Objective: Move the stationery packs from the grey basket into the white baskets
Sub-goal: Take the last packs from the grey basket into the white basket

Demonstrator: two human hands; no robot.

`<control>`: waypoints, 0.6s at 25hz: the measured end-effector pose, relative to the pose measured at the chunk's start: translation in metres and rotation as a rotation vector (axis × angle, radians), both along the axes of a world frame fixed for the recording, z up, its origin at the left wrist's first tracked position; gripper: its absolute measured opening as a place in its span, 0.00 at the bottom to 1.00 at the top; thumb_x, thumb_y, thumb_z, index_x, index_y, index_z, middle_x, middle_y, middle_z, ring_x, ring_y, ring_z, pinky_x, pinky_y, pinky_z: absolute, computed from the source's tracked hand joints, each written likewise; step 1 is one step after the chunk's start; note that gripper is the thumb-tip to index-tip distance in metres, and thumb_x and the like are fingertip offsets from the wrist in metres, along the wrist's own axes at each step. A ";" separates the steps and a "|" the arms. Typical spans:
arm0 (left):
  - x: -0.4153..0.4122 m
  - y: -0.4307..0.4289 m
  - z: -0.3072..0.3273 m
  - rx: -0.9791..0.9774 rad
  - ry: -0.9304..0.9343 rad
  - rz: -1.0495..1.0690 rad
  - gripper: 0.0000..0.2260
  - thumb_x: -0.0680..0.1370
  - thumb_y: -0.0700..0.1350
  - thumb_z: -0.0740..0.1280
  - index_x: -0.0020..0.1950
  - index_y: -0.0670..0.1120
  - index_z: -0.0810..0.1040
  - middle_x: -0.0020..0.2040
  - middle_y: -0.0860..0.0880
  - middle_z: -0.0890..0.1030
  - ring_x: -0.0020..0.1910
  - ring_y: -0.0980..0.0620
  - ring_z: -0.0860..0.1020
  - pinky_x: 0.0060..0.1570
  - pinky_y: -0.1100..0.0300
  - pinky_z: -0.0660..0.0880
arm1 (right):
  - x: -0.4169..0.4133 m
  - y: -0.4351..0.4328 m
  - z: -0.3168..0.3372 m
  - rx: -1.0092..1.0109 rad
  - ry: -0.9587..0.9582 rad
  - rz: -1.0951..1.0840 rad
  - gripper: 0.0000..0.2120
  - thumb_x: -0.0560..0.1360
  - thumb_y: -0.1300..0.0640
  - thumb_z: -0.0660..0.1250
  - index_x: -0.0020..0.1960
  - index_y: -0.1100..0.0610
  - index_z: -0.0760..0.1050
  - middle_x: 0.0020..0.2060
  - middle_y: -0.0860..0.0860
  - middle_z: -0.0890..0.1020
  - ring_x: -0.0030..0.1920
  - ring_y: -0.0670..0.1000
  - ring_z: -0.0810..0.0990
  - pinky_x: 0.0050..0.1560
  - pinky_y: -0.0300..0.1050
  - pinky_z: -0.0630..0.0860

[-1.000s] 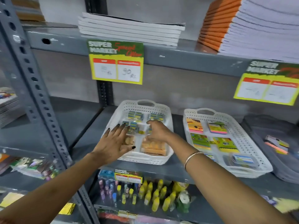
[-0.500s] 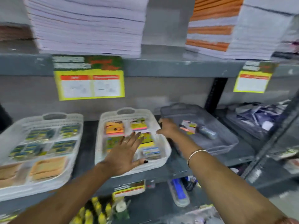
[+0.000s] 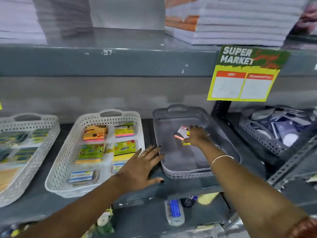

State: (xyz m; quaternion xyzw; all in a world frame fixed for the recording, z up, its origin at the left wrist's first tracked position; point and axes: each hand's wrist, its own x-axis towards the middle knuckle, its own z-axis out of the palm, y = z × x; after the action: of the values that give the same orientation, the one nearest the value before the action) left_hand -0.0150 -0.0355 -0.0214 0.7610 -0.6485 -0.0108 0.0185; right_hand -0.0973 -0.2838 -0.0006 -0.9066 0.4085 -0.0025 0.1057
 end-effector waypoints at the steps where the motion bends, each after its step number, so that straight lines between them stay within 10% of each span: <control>1: 0.000 0.001 -0.001 0.002 0.004 -0.001 0.36 0.73 0.69 0.53 0.76 0.54 0.47 0.79 0.50 0.45 0.77 0.50 0.43 0.74 0.49 0.44 | 0.006 -0.005 -0.003 -0.006 0.007 -0.003 0.30 0.71 0.50 0.72 0.67 0.63 0.69 0.65 0.62 0.75 0.66 0.59 0.72 0.65 0.47 0.68; 15: -0.003 0.003 -0.003 -0.027 0.015 0.002 0.36 0.73 0.68 0.54 0.75 0.52 0.48 0.79 0.48 0.46 0.77 0.49 0.44 0.74 0.48 0.44 | 0.045 -0.004 -0.031 0.059 0.113 -0.081 0.35 0.69 0.36 0.67 0.66 0.60 0.72 0.65 0.60 0.72 0.70 0.60 0.63 0.68 0.54 0.68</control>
State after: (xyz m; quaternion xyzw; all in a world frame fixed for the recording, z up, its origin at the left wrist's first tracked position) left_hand -0.0181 -0.0328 -0.0247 0.7613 -0.6475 -0.0077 0.0340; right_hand -0.0525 -0.2882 -0.0318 -0.8845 0.4501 0.0564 0.1093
